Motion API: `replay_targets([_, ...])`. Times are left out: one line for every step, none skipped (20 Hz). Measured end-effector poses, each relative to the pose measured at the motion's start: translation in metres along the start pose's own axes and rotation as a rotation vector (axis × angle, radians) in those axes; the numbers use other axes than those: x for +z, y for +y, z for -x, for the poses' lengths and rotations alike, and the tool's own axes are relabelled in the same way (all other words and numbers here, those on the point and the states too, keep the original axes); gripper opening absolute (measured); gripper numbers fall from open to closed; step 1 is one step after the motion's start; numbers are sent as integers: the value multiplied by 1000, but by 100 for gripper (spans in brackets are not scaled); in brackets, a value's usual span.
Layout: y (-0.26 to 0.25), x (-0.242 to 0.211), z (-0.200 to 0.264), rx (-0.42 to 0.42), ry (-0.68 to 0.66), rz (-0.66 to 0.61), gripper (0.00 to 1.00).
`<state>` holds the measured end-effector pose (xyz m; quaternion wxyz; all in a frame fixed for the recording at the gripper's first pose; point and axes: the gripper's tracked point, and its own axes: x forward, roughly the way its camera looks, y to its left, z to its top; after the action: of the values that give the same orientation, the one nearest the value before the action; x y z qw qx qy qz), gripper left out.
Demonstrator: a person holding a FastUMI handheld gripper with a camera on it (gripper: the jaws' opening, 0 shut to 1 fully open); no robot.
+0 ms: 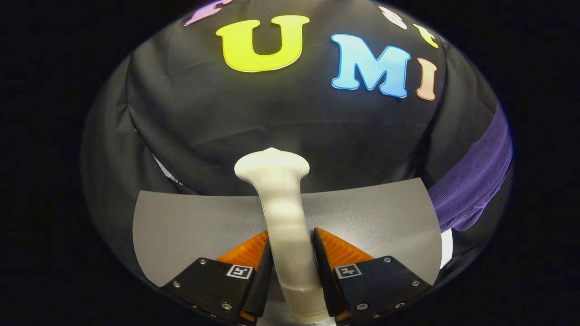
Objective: Iron the clothes twice with a garment steamer, once on the left side and once on the right side.
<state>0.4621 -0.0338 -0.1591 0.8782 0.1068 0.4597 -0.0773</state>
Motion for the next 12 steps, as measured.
replay_targets([1,2,0,5,-16,17,49])
replay_targets([1,0,2,4,-27,27,45])
replay_targets([0,-1,3,3,-40,30,42])
replay_targets([-1,-3,5,-3,-60,37,40])
replay_targets([-4,-3,8,-18,-81,50,38])
replay_targets([-7,-4,14,-35,-100,68,35])
replay_targets([-10,-4,19,-45,-121,83,33])
replay_targets([-7,-6,25,-40,-143,92,33])
replay_targets([-4,-5,33,-28,-174,100,33])
replay_targets([-2,-2,42,-18,-209,108,33])
replay_targets([0,1,54,-13,-243,125,33])
replay_targets([1,2,66,-6,-278,141,33])
